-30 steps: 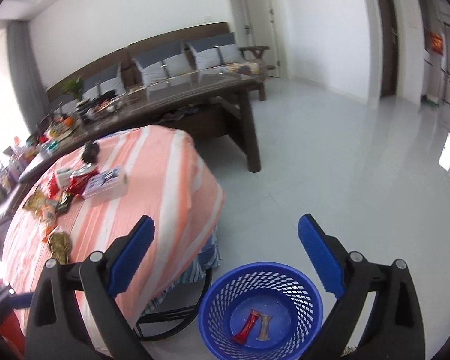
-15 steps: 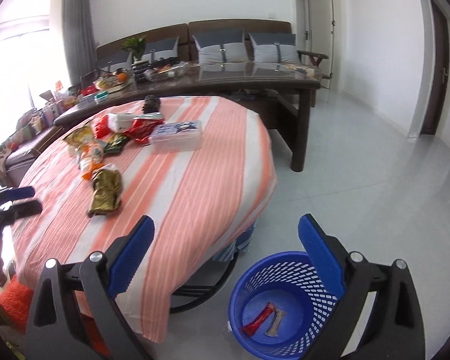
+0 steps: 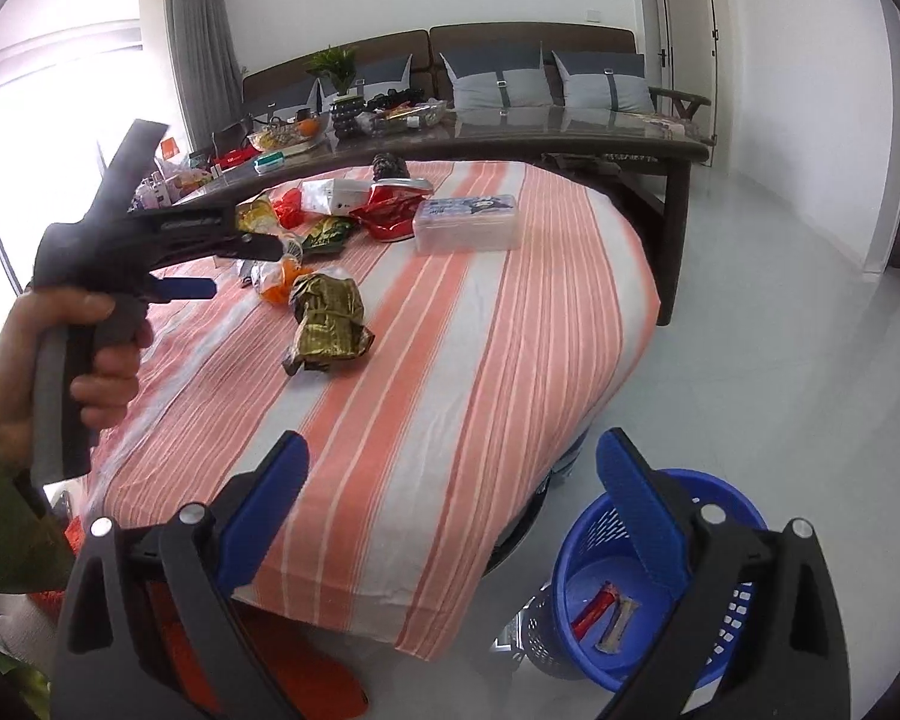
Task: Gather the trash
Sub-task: 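Move both tools back toward the trash on the table, then grasp orange-white bag with left tool while right grasps gold foil packet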
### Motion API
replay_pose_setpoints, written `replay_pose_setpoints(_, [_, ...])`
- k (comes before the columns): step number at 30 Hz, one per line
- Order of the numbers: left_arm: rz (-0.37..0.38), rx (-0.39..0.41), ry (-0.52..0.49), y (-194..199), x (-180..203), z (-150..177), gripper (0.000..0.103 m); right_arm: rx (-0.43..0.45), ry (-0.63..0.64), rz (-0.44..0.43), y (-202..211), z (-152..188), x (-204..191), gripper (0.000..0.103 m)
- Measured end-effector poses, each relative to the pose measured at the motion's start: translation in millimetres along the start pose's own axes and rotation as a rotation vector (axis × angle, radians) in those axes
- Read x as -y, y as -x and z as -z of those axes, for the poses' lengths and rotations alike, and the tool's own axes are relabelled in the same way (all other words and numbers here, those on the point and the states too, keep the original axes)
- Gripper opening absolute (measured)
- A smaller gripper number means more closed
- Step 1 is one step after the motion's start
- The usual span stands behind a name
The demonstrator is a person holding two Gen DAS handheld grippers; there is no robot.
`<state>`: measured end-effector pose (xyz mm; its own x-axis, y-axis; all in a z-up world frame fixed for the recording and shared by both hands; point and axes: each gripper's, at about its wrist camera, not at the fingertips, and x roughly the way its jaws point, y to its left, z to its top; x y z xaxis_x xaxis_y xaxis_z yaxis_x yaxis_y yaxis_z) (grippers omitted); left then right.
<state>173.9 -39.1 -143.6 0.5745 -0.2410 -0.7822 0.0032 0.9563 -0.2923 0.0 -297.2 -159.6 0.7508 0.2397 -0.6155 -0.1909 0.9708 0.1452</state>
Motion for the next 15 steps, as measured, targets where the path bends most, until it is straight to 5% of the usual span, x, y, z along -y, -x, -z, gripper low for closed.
replay_pose_setpoints(3, [-0.057, 0.001, 0.033, -14, 0, -4, 0.096, 0.009, 0.014, 0.005, 3, 5, -2, 0.094])
replay_pose_setpoints(6, [-0.043, 0.010, 0.003, -13, 3, -4, 0.073, 0.010, 0.036, 0.020, 2, 9, -1, 0.094])
replay_pose_setpoints(7, [0.007, 0.005, -0.015, -11, 3, -4, 0.058, 0.009, 0.036, 0.022, 2, 10, -1, 0.094])
replay_pose_setpoints(15, [0.196, -0.142, -0.229, 34, -31, 22, 0.056, -0.022, -0.015, -0.009, -6, 4, -1, 0.094])
